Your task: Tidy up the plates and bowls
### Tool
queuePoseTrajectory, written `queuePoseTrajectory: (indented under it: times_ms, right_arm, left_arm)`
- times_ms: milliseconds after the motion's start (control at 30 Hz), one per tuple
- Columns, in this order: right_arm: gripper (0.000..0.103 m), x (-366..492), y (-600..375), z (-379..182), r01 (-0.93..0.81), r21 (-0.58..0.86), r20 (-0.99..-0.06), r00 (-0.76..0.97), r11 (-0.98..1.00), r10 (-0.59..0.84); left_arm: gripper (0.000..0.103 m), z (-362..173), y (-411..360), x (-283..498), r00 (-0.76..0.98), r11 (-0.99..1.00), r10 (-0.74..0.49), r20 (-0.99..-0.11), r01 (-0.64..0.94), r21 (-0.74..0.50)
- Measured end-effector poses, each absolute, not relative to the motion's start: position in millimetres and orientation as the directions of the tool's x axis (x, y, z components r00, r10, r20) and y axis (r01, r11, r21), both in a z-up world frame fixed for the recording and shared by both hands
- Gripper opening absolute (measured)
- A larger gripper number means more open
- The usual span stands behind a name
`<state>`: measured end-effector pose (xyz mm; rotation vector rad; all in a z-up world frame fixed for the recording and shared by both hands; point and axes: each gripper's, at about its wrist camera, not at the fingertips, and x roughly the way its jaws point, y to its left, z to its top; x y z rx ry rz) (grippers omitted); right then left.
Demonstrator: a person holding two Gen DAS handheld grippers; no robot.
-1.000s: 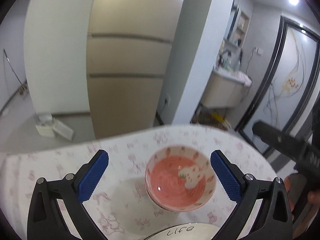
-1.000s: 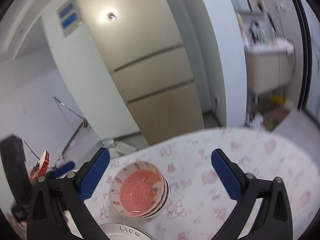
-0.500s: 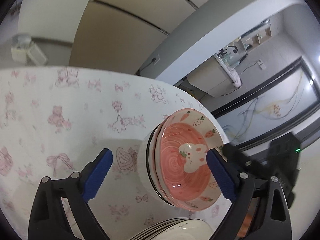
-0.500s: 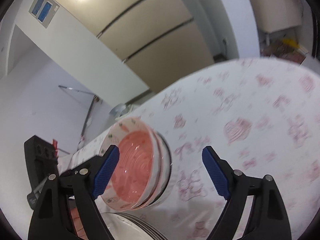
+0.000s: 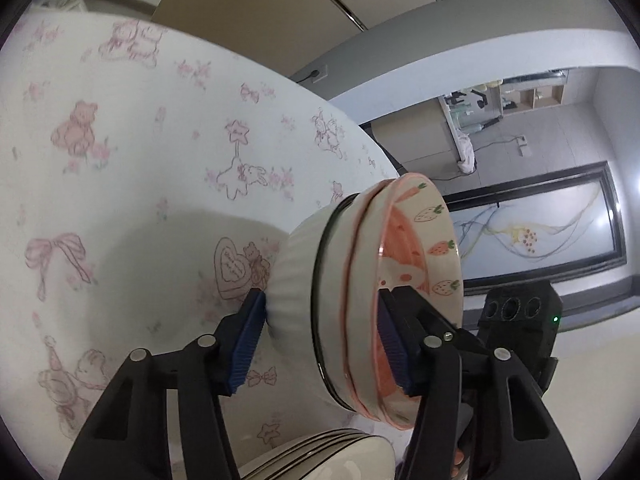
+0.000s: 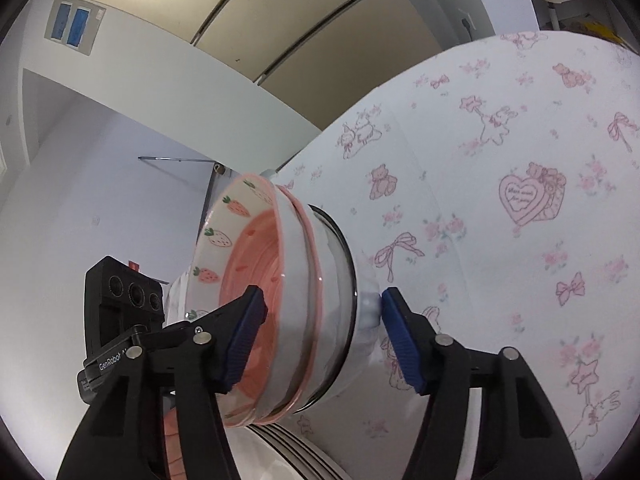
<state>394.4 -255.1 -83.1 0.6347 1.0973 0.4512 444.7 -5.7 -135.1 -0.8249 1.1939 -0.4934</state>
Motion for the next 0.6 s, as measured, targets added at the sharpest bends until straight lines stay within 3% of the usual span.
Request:
queuePoseTrajectory:
  times_ms: [167, 433, 600]
  right_arm:
    - [0.048, 393, -265, -96, 0.029, 0.727, -0.645, 0.371, 0.686, 0.668]
    - [0.051, 396, -273, -110, 0.068, 0.792, -0.59, 0.342, 0.607, 0.731]
    - [0.049, 396, -273, -112, 0.077, 0.794, -0.589, 0.346, 0.603, 0.73]
  left_arm:
    - [0.045, -143, -6, 443, 0.34, 0.606, -0.71, -0.617, -0.154, -0.781]
    - [0.045, -156, 0, 436, 0.366, 0.509, -0.737, -0.568, -0.253, -0.823]
    - [0.044, -148, -5, 435, 0.363, 0.561, -0.71, -0.603, -0.225, -0.796]
